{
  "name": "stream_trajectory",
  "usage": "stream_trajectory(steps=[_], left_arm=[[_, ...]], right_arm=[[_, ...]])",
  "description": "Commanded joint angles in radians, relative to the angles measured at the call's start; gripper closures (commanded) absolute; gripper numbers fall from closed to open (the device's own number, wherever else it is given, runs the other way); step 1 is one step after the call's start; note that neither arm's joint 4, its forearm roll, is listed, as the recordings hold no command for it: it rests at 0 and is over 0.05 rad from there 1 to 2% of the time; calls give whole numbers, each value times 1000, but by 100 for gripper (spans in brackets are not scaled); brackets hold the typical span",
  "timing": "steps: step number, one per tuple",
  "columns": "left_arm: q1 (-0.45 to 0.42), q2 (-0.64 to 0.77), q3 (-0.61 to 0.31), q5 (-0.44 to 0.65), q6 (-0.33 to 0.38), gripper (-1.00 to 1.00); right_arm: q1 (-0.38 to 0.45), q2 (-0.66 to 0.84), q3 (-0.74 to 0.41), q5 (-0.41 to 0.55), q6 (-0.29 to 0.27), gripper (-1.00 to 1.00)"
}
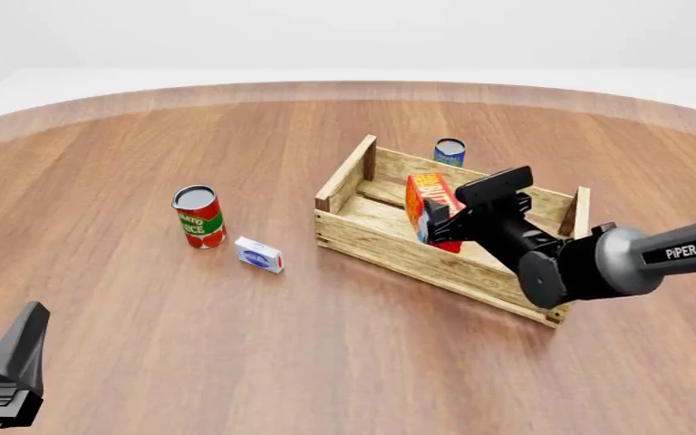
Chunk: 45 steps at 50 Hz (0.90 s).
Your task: Pick up the butter and put it in the tray.
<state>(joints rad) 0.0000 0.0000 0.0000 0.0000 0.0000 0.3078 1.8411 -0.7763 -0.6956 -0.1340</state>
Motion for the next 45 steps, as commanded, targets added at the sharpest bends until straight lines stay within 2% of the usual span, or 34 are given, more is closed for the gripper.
stream_trajectory(steps=[1, 14, 25, 45], left_arm=[[0, 0, 0, 0, 0, -100], [0, 0, 0, 0, 0, -100], [0, 0, 0, 0, 0, -100], [0, 0, 0, 0, 0, -100]], right_arm=[[0, -31, 1, 16, -1, -100], [6, -107, 21, 49, -3, -100], [15, -168, 35, 77, 26, -100], [33, -332, 92, 124, 43, -100]])
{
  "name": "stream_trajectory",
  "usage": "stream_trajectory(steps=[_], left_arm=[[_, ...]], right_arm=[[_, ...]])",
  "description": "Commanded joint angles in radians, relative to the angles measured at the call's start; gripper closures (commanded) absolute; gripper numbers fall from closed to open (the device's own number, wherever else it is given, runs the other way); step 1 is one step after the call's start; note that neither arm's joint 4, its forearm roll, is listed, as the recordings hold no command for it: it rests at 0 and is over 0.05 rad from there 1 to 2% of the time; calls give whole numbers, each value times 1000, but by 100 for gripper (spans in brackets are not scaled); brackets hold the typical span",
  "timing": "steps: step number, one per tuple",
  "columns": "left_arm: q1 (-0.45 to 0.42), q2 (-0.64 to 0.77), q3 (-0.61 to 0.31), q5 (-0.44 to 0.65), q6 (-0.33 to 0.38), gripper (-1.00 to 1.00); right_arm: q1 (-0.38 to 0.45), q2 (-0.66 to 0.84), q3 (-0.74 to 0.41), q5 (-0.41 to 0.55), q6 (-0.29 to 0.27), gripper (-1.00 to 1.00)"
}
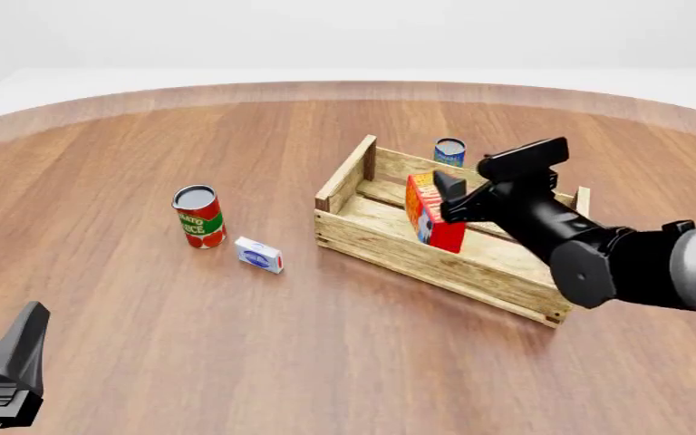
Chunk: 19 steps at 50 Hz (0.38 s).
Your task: Pick up the butter and put it in the tray.
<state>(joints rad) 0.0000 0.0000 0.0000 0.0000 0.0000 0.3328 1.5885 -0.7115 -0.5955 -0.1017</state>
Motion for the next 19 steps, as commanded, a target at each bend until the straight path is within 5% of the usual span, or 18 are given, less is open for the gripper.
stream_trajectory(steps=[1, 19], left_arm=[[0, 0, 0, 0, 0, -100], [0, 0, 0, 0, 0, -100]], right_arm=[[9, -85, 29, 26, 12, -100], [30, -178, 57, 44, 12, -100]])
